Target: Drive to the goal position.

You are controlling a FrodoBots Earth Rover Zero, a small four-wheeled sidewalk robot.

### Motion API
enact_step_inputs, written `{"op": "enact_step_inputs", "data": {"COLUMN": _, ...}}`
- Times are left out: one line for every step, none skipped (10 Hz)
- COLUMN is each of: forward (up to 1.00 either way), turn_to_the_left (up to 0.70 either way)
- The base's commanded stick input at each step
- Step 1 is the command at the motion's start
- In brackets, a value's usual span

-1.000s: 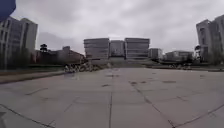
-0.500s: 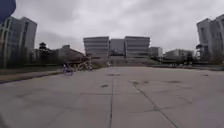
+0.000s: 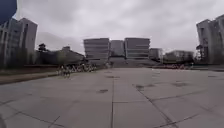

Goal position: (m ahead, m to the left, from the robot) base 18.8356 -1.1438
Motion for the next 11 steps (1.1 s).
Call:
{"op": "enact_step_inputs", "data": {"forward": 0.70, "turn_to_the_left": 0.02}}
{"op": "enact_step_inputs", "data": {"forward": 0.70, "turn_to_the_left": 0.02}}
{"op": "enact_step_inputs", "data": {"forward": 0.70, "turn_to_the_left": 0.02}}
{"op": "enact_step_inputs", "data": {"forward": 0.70, "turn_to_the_left": 0.02}}
{"op": "enact_step_inputs", "data": {"forward": 0.70, "turn_to_the_left": 0.02}}
{"op": "enact_step_inputs", "data": {"forward": 0.70, "turn_to_the_left": 0.02}}
{"op": "enact_step_inputs", "data": {"forward": 0.70, "turn_to_the_left": 0.02}}
{"op": "enact_step_inputs", "data": {"forward": 0.70, "turn_to_the_left": 0.02}}
{"op": "enact_step_inputs", "data": {"forward": 0.70, "turn_to_the_left": 0.02}}
{"op": "enact_step_inputs", "data": {"forward": 0.70, "turn_to_the_left": 0.02}}
{"op": "enact_step_inputs", "data": {"forward": 0.70, "turn_to_the_left": 0.02}}
